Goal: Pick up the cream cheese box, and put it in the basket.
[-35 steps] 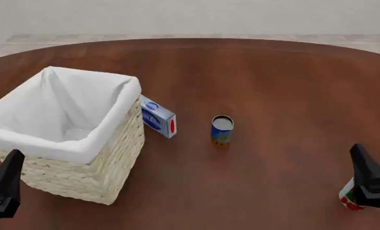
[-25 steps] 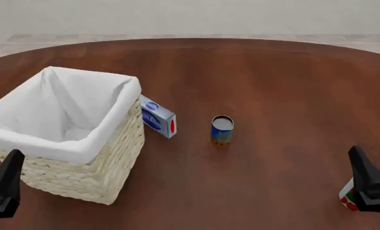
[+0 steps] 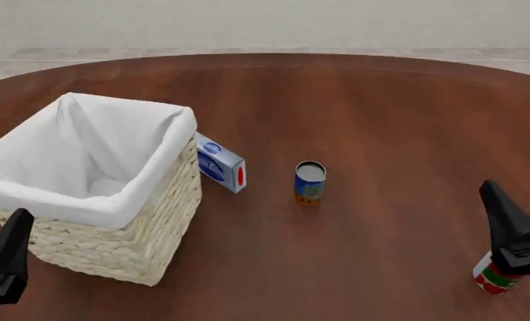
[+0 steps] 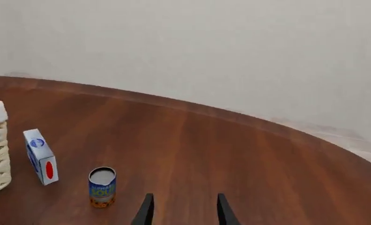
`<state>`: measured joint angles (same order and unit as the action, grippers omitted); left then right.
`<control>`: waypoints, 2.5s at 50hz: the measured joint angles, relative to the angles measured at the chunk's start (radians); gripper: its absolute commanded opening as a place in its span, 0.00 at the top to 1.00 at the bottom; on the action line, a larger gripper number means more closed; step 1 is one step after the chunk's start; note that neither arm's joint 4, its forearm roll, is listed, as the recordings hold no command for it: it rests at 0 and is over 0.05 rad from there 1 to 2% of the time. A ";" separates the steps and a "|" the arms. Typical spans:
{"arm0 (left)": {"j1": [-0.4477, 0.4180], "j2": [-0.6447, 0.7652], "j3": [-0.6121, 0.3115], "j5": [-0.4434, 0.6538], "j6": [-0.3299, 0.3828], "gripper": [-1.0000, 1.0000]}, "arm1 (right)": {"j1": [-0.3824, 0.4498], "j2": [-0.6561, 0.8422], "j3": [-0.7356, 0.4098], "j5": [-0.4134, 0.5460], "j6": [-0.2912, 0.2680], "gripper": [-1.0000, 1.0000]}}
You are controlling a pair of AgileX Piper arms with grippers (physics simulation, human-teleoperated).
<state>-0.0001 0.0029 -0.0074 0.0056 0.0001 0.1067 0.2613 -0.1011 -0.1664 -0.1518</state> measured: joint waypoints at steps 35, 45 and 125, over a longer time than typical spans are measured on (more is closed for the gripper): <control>0.000 0.000 0.000 0.000 0.000 0.00 | 0.322 0.617 -0.256 -0.198 -0.099 0.00; 0.000 0.000 0.000 0.000 0.000 0.00 | 0.404 0.773 -0.346 -0.217 -0.099 0.00; 0.000 0.000 0.000 0.000 0.000 0.00 | 0.643 1.584 -0.991 -0.081 -0.068 0.00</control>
<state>0.0000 0.0030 -0.0071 0.0053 0.0000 0.7492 1.8450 -1.0923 -0.2473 -0.2200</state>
